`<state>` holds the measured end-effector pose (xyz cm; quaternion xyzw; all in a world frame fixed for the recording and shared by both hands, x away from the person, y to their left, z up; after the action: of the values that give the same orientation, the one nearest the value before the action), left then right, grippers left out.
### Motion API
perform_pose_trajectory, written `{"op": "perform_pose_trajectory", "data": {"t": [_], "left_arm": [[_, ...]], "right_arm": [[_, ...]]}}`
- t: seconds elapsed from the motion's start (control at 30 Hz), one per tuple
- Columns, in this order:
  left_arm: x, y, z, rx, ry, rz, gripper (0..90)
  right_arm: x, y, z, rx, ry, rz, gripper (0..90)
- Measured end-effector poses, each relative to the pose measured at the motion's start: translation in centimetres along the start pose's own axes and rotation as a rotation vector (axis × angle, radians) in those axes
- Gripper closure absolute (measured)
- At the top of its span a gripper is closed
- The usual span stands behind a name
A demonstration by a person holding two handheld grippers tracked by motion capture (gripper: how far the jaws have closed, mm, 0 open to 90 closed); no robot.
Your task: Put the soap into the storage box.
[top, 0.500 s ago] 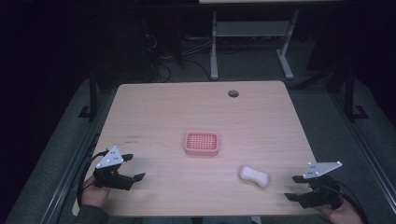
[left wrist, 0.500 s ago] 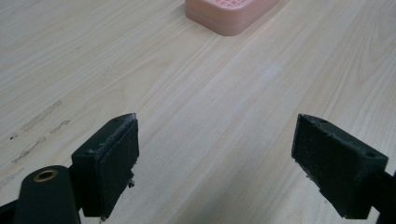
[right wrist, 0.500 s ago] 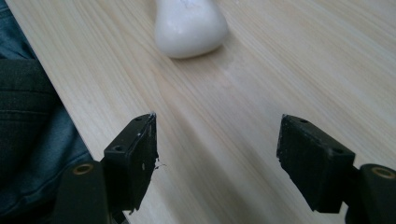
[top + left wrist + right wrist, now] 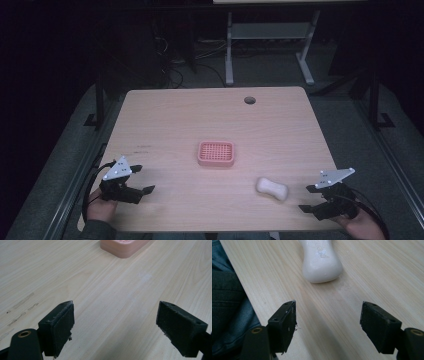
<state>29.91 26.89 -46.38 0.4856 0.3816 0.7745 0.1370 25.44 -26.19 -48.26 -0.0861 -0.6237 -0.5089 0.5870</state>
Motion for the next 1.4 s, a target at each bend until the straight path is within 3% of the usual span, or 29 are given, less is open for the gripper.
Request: {"op": "perform_pose_trajectory", "data": {"t": [0.6, 0.63, 0.97, 1.4], "left_arm": [[0.2, 0.1, 0.0, -0.001, 0.007, -0.007, 14.8], [0.2, 0.1, 0.1, -0.005, 0.008, -0.008, 14.8], [0.4, 0.1, 0.2, 0.009, 0.007, -0.022, 14.8], [0.5, 0.0, 0.3, 0.018, 0.01, -0.029, 14.8]], "right_arm": [[-1.0, 2.8, 1.0, 0.059, 0.0, 0.06, 26.9], [-1.3, 3.3, 1.4, 0.082, 0.003, 0.068, 27.0], [-2.3, 5.4, 2.3, 0.135, 0.008, 0.093, 26.0], [-2.7, 6.7, 2.9, 0.166, 0.005, 0.114, 25.7]]}}
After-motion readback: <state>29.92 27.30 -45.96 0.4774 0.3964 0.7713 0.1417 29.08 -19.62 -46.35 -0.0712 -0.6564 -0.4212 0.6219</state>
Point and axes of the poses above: each handheld gripper's, and its own axes: x roughly backward along the jaws, y roughly out of its top, z roughly to its left, the point moved 6 cm from there along -x, roughly forward along the jaws, and after that the axes turned 15 degrees about -x, right-handed, at the moved point
